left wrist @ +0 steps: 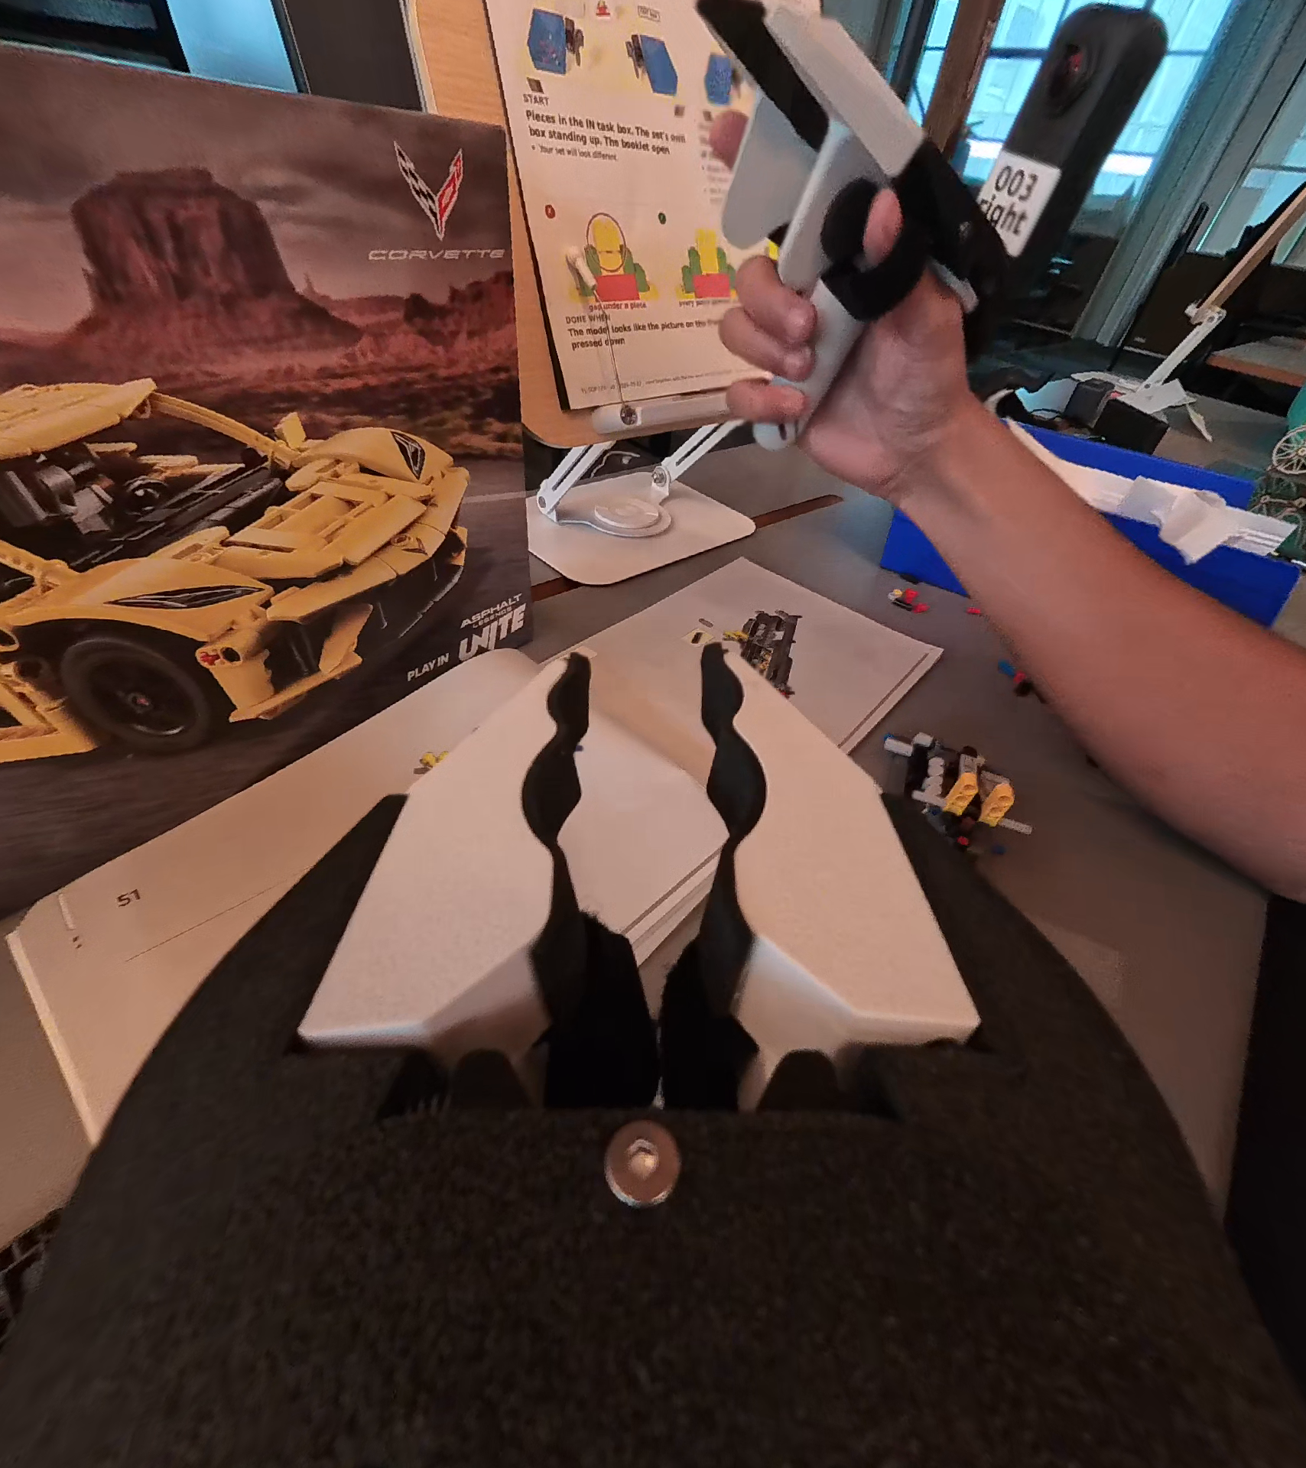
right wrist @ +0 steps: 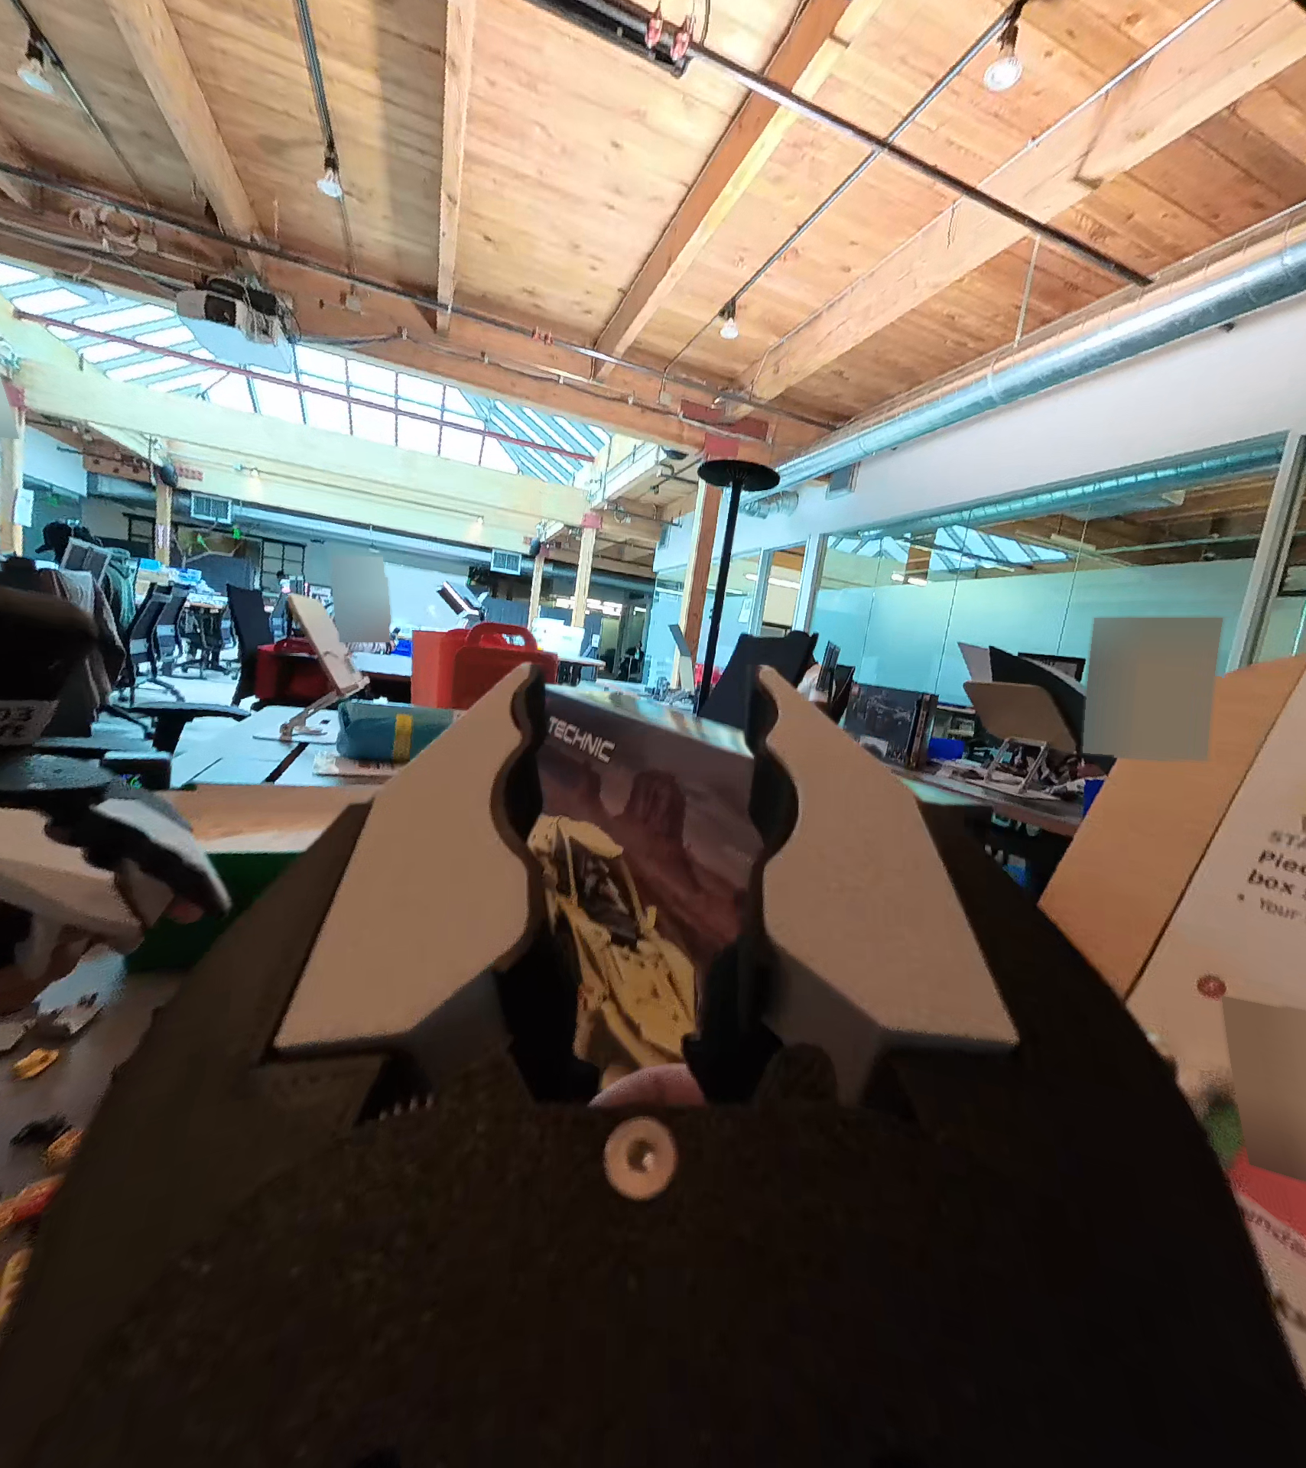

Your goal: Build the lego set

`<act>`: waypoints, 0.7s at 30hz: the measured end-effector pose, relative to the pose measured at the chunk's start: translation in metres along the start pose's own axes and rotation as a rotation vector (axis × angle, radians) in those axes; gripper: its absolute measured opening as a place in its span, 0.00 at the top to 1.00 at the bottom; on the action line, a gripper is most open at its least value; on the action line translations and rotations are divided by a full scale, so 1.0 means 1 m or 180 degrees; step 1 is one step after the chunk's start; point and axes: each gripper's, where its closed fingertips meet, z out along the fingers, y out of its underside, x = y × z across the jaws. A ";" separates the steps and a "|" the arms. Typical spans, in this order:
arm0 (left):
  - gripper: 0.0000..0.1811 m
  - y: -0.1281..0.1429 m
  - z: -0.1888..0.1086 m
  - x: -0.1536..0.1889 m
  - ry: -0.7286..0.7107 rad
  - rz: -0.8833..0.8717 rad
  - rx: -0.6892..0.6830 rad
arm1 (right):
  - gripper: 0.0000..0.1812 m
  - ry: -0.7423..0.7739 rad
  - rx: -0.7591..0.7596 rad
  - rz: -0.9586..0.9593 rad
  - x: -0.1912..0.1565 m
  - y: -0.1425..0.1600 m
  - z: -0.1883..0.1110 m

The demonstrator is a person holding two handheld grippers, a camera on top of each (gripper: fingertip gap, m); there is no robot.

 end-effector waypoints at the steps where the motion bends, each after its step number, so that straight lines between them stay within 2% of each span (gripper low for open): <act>1: 0.85 0.001 0.001 0.001 0.0014 -0.0019 0.0003 | 0.73 0.0003 -0.0031 0.0003 -0.002 0.000 -0.004; 5: 0.85 0.009 0.006 0.004 0.0043 -0.0035 -0.0070 | 0.74 0.0067 0.0178 0.0144 -0.003 -0.013 -0.006; 13: 0.85 0.013 0.007 0.005 0.0014 -0.0050 -0.0029 | 0.73 -0.0044 0.0045 0.0219 -0.024 -0.001 0.002; 21: 0.85 0.024 0.005 0.003 0.0032 -0.0142 -0.0026 | 0.73 -0.0131 -0.0046 0.0241 -0.040 -0.011 0.001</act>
